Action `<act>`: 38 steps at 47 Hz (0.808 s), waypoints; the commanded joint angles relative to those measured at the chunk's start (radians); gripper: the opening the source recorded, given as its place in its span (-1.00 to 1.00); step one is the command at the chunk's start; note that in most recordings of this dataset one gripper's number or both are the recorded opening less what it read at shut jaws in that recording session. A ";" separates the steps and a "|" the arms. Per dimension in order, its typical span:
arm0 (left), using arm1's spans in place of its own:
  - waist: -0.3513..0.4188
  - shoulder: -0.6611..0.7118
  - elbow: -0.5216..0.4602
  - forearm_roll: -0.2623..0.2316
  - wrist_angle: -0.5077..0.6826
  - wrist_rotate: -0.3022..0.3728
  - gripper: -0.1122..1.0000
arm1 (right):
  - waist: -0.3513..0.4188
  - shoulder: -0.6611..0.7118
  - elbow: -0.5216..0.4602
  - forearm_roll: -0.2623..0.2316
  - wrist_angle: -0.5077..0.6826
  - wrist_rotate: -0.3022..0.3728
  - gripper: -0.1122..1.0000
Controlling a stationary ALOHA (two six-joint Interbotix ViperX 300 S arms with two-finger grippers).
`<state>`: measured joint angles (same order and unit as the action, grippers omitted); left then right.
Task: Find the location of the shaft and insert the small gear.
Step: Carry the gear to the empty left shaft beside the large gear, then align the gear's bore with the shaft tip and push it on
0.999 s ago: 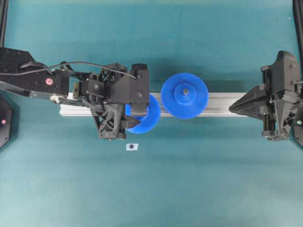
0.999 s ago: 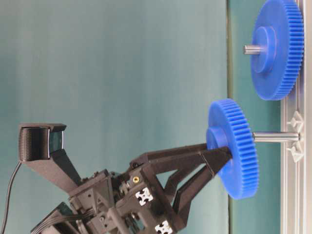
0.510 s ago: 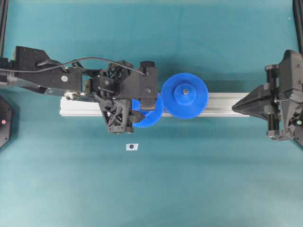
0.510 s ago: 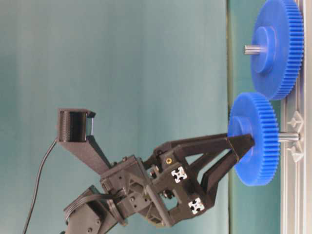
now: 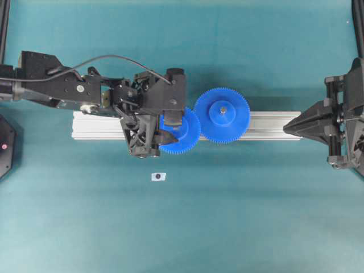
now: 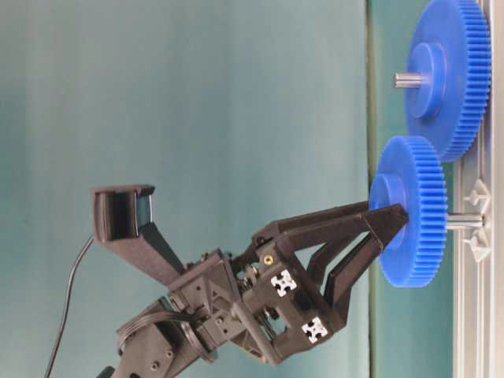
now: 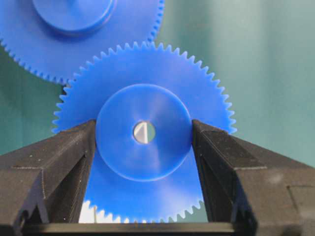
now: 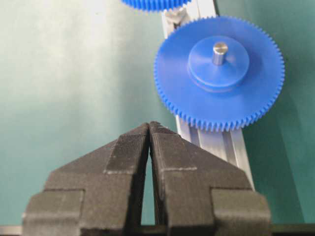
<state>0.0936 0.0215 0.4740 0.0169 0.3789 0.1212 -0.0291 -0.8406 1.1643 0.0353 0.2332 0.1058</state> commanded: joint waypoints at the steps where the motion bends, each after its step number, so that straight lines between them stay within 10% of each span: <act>1: 0.006 -0.008 -0.014 0.005 0.018 0.009 0.38 | -0.002 0.003 -0.009 0.000 -0.008 0.008 -0.59; 38: 0.044 -0.015 0.012 0.003 0.103 0.000 0.38 | -0.002 0.003 -0.008 0.005 -0.009 0.009 -0.59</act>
<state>0.1319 0.0199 0.4832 0.0184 0.4648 0.1197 -0.0291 -0.8406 1.1658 0.0383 0.2332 0.1058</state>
